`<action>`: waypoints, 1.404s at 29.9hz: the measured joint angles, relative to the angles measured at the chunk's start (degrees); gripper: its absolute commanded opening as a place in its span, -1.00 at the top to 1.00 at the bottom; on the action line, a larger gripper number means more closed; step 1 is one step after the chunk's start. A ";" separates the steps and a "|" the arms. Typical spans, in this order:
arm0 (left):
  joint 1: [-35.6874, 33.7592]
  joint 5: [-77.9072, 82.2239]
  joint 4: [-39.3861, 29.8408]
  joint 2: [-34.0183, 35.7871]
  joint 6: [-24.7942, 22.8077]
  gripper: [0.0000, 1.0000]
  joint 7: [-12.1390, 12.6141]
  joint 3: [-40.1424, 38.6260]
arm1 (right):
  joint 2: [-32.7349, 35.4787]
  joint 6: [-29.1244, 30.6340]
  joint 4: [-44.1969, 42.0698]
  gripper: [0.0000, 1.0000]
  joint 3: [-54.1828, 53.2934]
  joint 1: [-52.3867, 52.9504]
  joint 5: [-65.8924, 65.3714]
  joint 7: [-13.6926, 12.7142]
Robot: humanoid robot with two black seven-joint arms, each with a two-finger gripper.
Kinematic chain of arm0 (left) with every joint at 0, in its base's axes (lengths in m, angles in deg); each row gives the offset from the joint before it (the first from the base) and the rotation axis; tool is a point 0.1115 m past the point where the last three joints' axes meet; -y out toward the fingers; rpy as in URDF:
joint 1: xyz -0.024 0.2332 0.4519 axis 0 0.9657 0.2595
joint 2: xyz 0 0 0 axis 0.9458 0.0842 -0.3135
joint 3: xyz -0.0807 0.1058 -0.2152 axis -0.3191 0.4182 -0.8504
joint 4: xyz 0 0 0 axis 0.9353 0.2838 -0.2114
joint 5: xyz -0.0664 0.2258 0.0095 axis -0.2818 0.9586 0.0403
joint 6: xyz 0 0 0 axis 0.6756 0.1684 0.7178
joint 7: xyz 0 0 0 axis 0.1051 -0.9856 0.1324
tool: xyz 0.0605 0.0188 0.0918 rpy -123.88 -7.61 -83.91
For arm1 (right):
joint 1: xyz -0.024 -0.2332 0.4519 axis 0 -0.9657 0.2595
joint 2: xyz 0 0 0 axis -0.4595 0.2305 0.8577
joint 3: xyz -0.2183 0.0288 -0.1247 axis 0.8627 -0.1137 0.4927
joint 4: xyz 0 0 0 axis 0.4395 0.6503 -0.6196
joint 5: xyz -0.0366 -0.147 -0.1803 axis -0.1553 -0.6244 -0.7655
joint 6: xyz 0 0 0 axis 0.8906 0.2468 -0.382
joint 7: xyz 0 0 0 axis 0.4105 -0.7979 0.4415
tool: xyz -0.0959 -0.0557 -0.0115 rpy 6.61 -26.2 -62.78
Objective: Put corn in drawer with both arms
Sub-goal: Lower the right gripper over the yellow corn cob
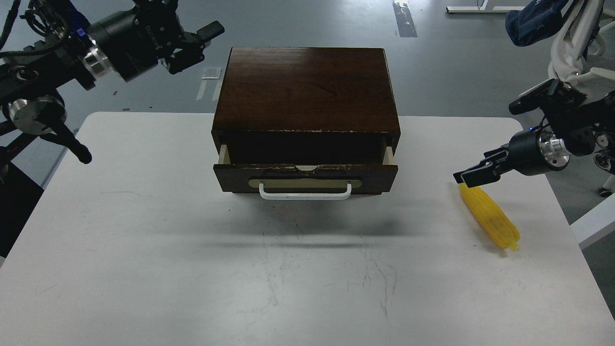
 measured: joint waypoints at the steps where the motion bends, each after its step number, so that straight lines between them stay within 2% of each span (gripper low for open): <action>1: 0.00 0.00 0.00 -0.01 0.00 -0.98 0.00 0.00 | -0.34 0.00 -0.01 -1.00 0.60 0.00 -0.02 0.00; 16: 0.01 0.00 -0.10 0.14 0.00 -0.98 0.00 -0.46 | -4.84 0.00 -1.90 -0.95 7.29 2.68 -3.28 1.13; 42: -0.11 0.53 -0.63 0.53 0.00 -0.98 0.00 -1.14 | -1.83 0.02 -1.81 -1.00 7.61 2.26 -3.39 1.14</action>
